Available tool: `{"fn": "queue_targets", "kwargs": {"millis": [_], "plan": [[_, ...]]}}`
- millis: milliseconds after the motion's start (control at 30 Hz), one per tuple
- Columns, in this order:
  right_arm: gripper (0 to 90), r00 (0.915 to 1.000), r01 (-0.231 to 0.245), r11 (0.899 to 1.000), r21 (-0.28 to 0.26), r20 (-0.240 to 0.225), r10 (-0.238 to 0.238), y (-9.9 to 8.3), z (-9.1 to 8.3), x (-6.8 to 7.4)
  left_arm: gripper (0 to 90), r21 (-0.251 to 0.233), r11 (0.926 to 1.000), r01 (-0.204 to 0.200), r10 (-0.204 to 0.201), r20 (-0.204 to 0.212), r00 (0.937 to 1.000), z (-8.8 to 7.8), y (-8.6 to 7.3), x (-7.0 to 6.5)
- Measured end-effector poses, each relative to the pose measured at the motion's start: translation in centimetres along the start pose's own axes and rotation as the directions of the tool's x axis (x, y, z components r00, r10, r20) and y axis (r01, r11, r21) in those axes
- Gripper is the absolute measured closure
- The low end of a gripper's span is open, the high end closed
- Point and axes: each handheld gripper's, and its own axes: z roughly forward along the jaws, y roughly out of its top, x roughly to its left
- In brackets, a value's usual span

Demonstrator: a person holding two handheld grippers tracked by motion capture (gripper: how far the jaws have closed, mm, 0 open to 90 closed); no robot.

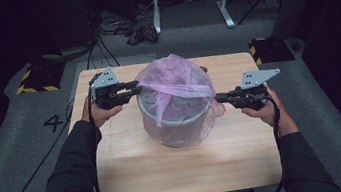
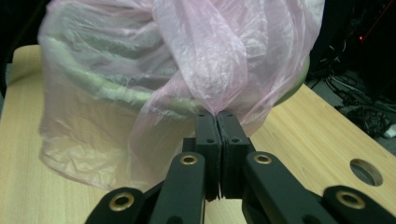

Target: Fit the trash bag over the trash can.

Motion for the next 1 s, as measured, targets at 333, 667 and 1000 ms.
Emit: {"fn": "queue_targets", "kwargs": {"millis": [333,667,1000], "plan": [[89.9,0.9890,-0.090,0.989,-0.118,0.106,0.103,0.5,-1.2,-0.5,85.2,-0.056,0.9982,0.023,-0.030,-0.125,0.9917,-1.4,0.4,1.1],[90.0,0.9300,-0.232,0.965,-0.122,0.263,0.256,0.8,0.9,-2.5,89.6,-0.001,0.9990,0.045,-0.044,-0.237,0.9705,1.3,0.5,2.8],[90.0,0.8913,-0.329,0.944,-0.026,0.322,0.319,-0.2,4.5,-4.2,89.5,-0.001,0.9830,0.184,-0.178,-0.246,0.9528,4.3,-1.6,4.5]]}}
